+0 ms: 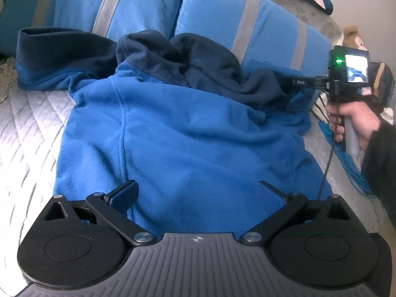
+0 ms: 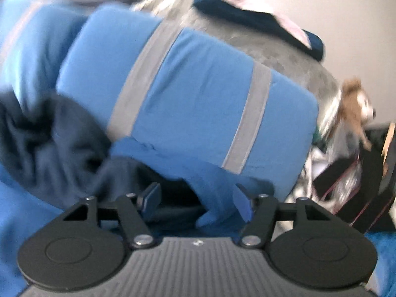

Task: Fold clothes
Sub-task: 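Reach the right gripper to the navy sleeve cuff and close on it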

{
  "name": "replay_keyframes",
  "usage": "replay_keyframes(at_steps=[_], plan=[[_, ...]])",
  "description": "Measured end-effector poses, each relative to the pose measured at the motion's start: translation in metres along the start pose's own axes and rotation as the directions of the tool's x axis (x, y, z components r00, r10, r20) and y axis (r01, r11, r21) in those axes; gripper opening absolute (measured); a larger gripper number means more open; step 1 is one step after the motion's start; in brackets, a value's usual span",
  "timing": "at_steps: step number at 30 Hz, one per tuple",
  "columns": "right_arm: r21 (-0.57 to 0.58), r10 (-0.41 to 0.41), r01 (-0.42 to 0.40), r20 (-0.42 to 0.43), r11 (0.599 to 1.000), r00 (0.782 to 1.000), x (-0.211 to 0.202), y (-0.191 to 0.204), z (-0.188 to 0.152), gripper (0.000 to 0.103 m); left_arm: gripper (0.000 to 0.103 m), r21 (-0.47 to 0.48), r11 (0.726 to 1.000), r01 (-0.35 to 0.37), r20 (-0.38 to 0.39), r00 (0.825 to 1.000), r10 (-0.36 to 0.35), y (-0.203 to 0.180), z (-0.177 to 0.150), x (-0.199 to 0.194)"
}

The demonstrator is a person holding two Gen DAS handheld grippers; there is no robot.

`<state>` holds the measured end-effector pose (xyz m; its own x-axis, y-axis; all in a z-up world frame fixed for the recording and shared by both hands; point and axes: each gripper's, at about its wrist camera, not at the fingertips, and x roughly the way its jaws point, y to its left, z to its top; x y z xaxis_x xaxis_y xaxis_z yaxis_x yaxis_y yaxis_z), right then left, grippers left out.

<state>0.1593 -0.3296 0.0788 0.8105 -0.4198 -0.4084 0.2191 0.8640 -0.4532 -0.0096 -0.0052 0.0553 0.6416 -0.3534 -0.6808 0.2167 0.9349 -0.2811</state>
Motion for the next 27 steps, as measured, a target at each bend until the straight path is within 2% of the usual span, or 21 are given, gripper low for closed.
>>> replay_keyframes(at_steps=[1, 3, 4, 5, 8, 11, 15, 18, 20, 22, 24, 25, 27], plan=[[-0.037, -0.021, 0.021, -0.014, 0.999, 1.000, 0.010, 0.004, 0.001, 0.062, 0.103, -0.004, 1.000, 0.003, -0.005, 1.000, -0.003, 0.001, 0.001, 0.002], [-0.082, -0.046, 0.043, -0.035, 0.996, 0.998, 0.024, 0.008, 0.004, 0.044, 0.103, -0.007, 1.000, 0.007, -0.007, 1.000, -0.007, 0.002, 0.002, 0.005], [-0.094, -0.051, 0.047, -0.047, 0.995, 0.998, 0.032, 0.008, 0.006, 0.019, 0.103, -0.006, 1.000, 0.009, -0.007, 1.000, -0.009, 0.002, 0.003, 0.006], [-0.090, -0.056, 0.051, -0.055, 0.995, 0.997, 0.037, 0.007, 0.009, 0.007, 0.103, -0.006, 1.000, 0.010, -0.006, 1.000, -0.010, 0.002, 0.003, 0.007], [-0.042, -0.065, 0.065, 0.000, 0.997, 0.998, 0.031, -0.003, 0.021, 0.006, 0.103, -0.005, 1.000, 0.013, -0.005, 1.000, -0.013, 0.002, 0.004, 0.010], [0.001, -0.059, 0.059, 0.097, 0.998, 0.994, 0.003, -0.016, 0.038, 0.006, 0.103, -0.012, 1.000, 0.004, 0.002, 1.000, -0.004, 0.005, 0.004, 0.011], [0.029, 0.009, -0.016, 0.222, 0.999, 0.975, -0.069, -0.029, 0.054, 0.005, 0.103, -0.029, 1.000, 0.003, 0.025, 1.000, -0.002, 0.009, 0.005, 0.009], [0.018, 0.095, -0.104, 0.280, 0.994, 0.955, -0.136, -0.036, 0.047, 0.005, 0.103, -0.037, 0.999, 0.000, 0.048, 0.999, 0.002, 0.010, 0.006, 0.005], [-0.025, 0.178, -0.177, 0.240, 0.984, 0.954, -0.171, -0.033, 0.027, 0.005, 0.103, -0.047, 0.999, -0.005, 0.058, 0.998, 0.008, 0.010, 0.007, 0.003], [-0.101, 0.263, -0.250, 0.147, 0.963, 0.953, -0.196, -0.023, -0.002, 0.006, 0.103, -0.054, 0.998, -0.010, 0.069, 0.997, 0.014, 0.009, 0.007, 0.000], [-0.222, 0.322, -0.310, 0.017, 0.925, 0.947, -0.207, -0.006, -0.035, 0.008, 0.103, -0.060, 0.998, -0.014, 0.081, 0.997, 0.019, 0.009, 0.007, -0.004], [-0.295, 0.331, -0.331, -0.052, 0.896, 0.942, -0.210, 0.004, -0.054, 0.028, 0.103, -0.060, 0.998, -0.015, 0.087, 0.996, 0.020, 0.009, 0.007, -0.005], [-0.417, 0.322, -0.357, -0.156, 0.836, 0.934, -0.215, 0.020, -0.086, 0.040, 0.103, -0.060, 0.998, -0.018, 0.098, 0.995, 0.024, 0.010, 0.006, -0.008]])
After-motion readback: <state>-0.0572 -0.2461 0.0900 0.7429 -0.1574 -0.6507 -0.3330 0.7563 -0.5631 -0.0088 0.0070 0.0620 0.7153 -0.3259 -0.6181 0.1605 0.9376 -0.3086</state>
